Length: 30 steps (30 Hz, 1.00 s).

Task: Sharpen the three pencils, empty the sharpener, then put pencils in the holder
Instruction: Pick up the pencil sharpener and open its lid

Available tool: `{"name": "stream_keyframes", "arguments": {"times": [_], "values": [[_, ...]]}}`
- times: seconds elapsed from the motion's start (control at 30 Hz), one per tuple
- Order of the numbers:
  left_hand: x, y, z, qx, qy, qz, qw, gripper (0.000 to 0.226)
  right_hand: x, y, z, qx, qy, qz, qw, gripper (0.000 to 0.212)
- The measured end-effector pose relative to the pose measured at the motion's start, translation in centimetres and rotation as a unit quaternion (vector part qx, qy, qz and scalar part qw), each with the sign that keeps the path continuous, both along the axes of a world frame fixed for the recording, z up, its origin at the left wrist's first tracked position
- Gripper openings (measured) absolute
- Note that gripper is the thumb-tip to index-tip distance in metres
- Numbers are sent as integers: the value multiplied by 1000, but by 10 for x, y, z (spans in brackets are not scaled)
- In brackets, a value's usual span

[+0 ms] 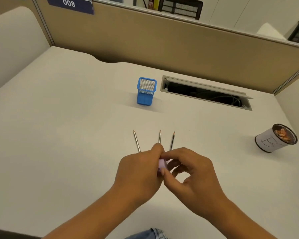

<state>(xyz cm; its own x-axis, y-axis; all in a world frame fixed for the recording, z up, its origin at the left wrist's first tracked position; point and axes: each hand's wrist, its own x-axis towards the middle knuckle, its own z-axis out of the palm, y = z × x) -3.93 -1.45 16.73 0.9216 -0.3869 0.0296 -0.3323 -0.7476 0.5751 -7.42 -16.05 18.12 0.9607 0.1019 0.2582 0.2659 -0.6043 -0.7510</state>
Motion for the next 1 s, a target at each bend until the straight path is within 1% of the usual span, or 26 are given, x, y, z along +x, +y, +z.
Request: {"name": "stream_keyframes", "arguments": {"times": [0.03, 0.07, 0.17, 0.23, 0.3, 0.33, 0.4, 0.5, 0.57, 0.67, 0.77, 0.8, 0.87, 0.93, 1.0], "values": [[0, -1, 2, -4, -23, -5, 1000, 9, 1, 0, 3, 22, 9, -18, 1000, 12], [0, -2, 3, -26, -39, -10, 999, 9, 3, 1, 5, 35, 16, -35, 999, 11], [4, -6, -5, -83, -77, -37, 993, 15, 8, -2, 12, 65, 43, -77, 994, 12], [5, -7, -13, -98, -90, -52, 990, 19, 10, -4, 13, 83, 63, -104, 989, 10], [7, -10, -20, -110, -110, -61, 986, 20, 13, -6, 14, 80, 78, -127, 986, 9], [8, -12, -20, -118, -115, -65, 984, 19, 14, -8, 14, 83, 90, -133, 984, 10], [13, -15, -21, -123, -114, -72, 983, 25, 18, -10, 14, 104, 117, -140, 978, 10], [21, -16, -22, -115, -87, -78, 987, 24, 26, -17, 12, 120, 144, -162, 969, 7], [26, -16, -27, -116, -53, -71, 989, 22, 35, -24, 5, 124, 171, -171, 962, 10], [34, -16, -40, -117, -8, -63, 991, 16, 56, -36, -13, 198, 258, -181, 928, 20], [42, -17, -50, -144, 50, -33, 988, 7, 79, -44, -44, 237, 346, -198, 886, 13], [43, -16, -52, -161, 76, -14, 984, 7, 83, -46, -58, 226, 356, -220, 880, 15], [48, -15, -58, -201, 122, 19, 972, 7, 94, -55, -92, 131, 347, -261, 891, 15], [51, -13, -62, -238, 158, 48, 957, 12, 101, -59, -116, 29, 345, -276, 897, 18], [52, -13, -64, -259, 179, 77, 946, 19, 106, -59, -128, -24, 344, -276, 897, 26]]}}
